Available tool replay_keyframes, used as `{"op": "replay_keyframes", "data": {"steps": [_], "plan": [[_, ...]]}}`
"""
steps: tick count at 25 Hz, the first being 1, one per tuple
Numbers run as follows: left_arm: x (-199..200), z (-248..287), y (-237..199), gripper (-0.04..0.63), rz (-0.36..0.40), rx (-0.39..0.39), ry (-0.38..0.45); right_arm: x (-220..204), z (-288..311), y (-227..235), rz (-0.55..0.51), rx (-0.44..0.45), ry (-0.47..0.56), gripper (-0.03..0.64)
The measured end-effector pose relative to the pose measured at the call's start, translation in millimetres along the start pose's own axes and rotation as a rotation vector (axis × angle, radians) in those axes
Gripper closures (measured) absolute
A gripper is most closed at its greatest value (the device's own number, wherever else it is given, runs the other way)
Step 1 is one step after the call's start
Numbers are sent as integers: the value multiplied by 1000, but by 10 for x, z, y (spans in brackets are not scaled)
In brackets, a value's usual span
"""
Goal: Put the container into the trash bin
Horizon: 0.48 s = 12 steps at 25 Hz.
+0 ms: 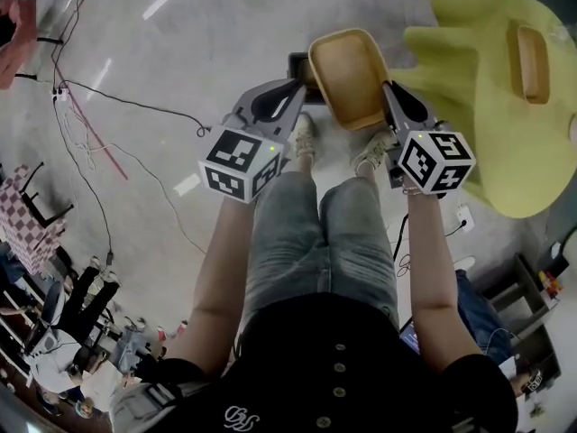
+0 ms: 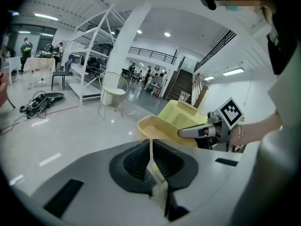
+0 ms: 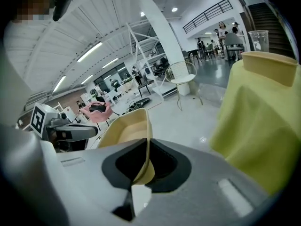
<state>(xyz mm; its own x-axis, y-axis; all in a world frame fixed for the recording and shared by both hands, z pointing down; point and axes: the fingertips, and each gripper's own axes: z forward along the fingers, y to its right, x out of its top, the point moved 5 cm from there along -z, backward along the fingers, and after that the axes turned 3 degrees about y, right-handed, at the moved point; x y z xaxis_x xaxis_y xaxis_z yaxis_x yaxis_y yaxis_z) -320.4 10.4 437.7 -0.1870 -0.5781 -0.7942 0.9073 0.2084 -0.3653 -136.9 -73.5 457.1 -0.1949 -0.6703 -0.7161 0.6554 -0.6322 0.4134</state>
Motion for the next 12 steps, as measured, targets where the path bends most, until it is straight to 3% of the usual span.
{"op": "replay_keyframes", "data": {"steps": [12], "plan": [[-433, 151, -172, 568, -98, 52, -31, -339, 471, 100, -145, 130, -113, 595]]}}
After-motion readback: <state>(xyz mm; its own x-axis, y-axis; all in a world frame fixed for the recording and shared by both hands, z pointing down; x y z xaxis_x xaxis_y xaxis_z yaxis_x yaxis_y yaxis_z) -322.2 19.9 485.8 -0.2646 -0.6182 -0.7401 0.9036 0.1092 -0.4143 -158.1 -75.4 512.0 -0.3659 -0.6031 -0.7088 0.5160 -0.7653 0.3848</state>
